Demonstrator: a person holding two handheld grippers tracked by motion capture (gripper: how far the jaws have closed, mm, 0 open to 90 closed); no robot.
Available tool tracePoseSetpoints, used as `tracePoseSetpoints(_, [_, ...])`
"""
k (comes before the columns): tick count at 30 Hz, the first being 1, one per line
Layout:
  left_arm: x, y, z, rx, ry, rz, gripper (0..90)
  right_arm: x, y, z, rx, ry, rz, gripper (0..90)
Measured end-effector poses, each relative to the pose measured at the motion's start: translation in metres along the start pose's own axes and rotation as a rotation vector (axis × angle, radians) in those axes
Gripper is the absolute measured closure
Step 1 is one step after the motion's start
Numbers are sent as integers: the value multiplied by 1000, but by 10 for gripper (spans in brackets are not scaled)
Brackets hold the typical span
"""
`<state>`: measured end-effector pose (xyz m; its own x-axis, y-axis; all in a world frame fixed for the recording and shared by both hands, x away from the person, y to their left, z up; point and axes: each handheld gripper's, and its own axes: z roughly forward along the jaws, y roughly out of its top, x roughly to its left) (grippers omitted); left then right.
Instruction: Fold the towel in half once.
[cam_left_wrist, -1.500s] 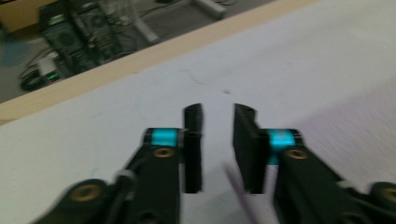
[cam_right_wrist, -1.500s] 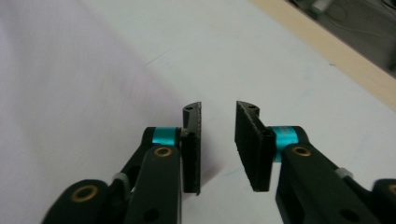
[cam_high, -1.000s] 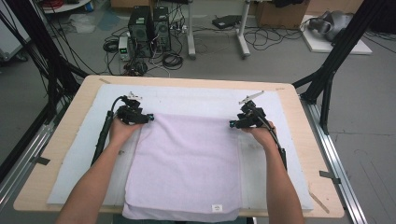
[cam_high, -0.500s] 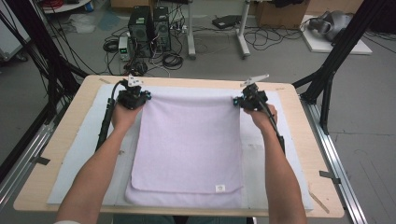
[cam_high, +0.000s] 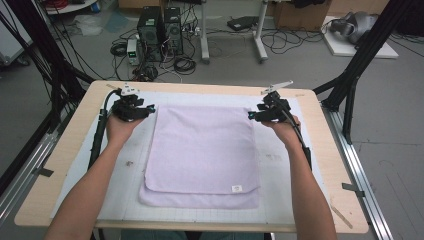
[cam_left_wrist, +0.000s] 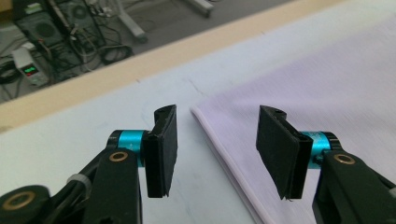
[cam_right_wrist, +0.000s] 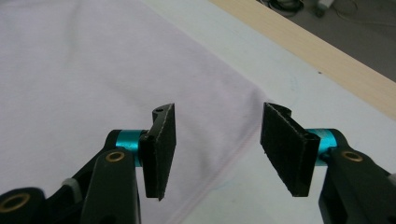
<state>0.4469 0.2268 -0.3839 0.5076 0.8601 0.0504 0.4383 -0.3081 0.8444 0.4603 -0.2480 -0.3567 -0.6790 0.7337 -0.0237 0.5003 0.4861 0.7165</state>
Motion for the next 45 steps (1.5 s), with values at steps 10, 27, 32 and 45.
tracePoseSetpoints(10, [-40, -43, -54, -23, -152, 92, 464, 57, -48, -32, -40, 91, -62, 404])
tracePoseSetpoints(27, [-104, -112, -88, 62, -344, 279, 755, 117, -119, -34, -33, 204, -90, 350])
tracePoseSetpoints(32, [-95, -130, -96, 78, -349, 237, 714, 123, -132, -33, -46, 219, -79, 380])
tracePoseSetpoints(45, [-96, -129, -112, 39, -440, 182, 614, 133, -154, -41, -37, 229, -115, 524])
